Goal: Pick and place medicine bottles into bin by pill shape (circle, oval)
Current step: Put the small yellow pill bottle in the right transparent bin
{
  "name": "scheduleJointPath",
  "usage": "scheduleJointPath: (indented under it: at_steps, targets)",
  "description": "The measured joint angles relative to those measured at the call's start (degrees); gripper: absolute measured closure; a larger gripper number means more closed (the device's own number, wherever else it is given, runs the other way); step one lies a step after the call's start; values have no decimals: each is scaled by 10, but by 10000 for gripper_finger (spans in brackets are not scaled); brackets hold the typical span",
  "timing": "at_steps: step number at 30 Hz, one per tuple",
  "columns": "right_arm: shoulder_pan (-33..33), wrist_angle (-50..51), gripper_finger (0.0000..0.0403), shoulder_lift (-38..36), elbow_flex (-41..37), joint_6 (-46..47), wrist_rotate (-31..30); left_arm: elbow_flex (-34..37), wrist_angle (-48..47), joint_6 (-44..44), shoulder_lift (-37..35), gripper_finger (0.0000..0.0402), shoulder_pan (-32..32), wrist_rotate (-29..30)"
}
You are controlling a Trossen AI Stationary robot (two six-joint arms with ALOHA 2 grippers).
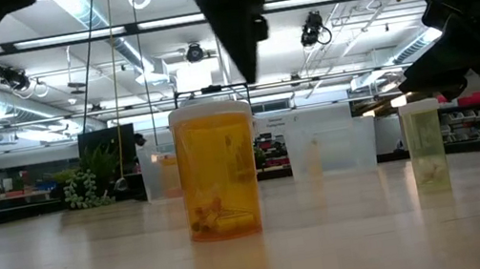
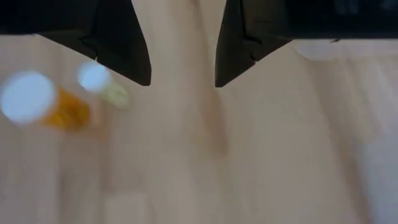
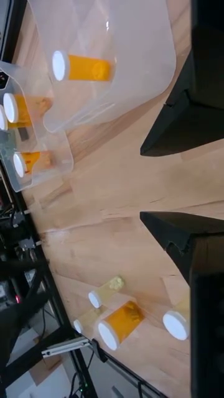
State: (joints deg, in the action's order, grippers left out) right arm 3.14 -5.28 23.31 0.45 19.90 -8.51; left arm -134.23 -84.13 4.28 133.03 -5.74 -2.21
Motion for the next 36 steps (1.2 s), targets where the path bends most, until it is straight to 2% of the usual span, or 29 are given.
scheduleJointPath:
  at_steps: [4, 12, 17, 25, 29, 36]
  targets:
    - [0, 0, 242, 0, 0, 0, 0, 12, -58, -58, 1, 224, -36, -5]
    - [0, 0, 242, 0, 0, 0, 0, 17, -56, -123, 1, 239, -120, -18]
    - [0, 0, 242, 0, 0, 0, 0, 17, -59, -155, 1, 256, -165, 40]
    - [0, 0, 242, 0, 0, 0, 0, 17, 2, -217, 1, 280, -224, 59]
    - [0, 0, 242, 0, 0, 0, 0, 20, 9, -254, 1, 282, -256, 97]
    - [0, 0, 242, 0, 0, 0, 0, 99, 20, -282, 2, 274, -298, 148]
